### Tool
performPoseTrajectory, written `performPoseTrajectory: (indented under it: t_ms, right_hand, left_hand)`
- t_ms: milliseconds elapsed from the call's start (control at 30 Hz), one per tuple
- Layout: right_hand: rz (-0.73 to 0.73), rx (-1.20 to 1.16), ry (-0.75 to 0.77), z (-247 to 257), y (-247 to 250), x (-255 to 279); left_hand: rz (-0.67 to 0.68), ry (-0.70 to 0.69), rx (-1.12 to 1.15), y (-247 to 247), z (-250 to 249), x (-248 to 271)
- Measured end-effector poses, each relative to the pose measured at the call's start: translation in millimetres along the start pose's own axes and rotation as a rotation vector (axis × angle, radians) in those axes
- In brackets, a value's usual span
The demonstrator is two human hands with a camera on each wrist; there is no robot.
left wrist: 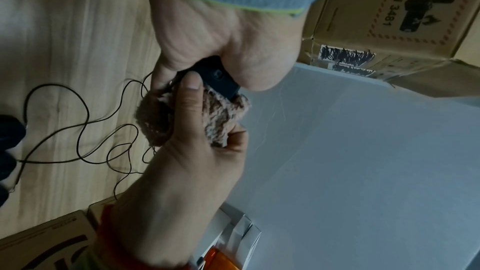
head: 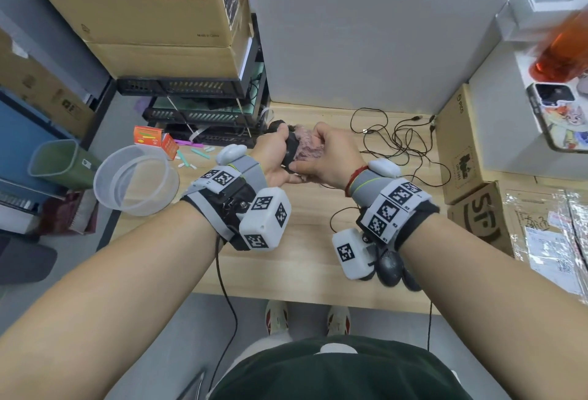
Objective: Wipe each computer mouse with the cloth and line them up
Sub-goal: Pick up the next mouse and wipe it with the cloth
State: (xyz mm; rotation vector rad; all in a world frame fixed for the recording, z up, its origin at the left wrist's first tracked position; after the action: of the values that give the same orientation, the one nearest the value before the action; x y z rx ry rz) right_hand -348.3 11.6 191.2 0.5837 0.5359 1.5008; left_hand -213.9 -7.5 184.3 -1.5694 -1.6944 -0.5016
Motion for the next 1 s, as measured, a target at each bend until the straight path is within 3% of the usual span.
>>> performPoseTrajectory:
  t_ms: [333, 567, 800, 933, 1000]
  right_hand:
    - [0.092, -0.327, -0.052, -15.8, -2.2, 1.6]
    - [-0.033, -0.136, -0.119, -11.9, -8.2, -1.6]
    - [0.099, -0.284, -0.074, -20.3, 1.5, -0.8]
    - [-0.021, -0.202, -0.093, -13.8, 0.5, -1.1]
    - [-0.018, -0.283, -0.126, -11.9, 1.9, -1.3]
  left_hand:
    - [0.000, 0.031, 0.102, 6.8, -1.9, -5.6]
    - [-0.010, -0.008, 0.045, -1.0, 3.0, -3.5]
    - [-0.001, 0.003, 0.079, 4.7, -3.1, -3.1]
    - [0.033, -0.012, 0.030, -1.6, -1.3, 3.0]
    - [0.024, -0.019, 0.006, -0.5, -1.4, 5.2]
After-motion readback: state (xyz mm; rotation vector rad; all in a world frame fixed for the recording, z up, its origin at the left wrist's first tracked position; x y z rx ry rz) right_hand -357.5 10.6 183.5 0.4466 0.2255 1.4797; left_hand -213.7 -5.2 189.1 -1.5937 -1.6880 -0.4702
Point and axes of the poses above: each hand's wrist, its own x-axis away from the middle knuckle, its own y-axis out of the back of the hand, z = x × y, the point moved 2 cm from there along -x, towards the middle knuckle, and after that the axes turned 5 degrees about -z, right-handed, at the moved point
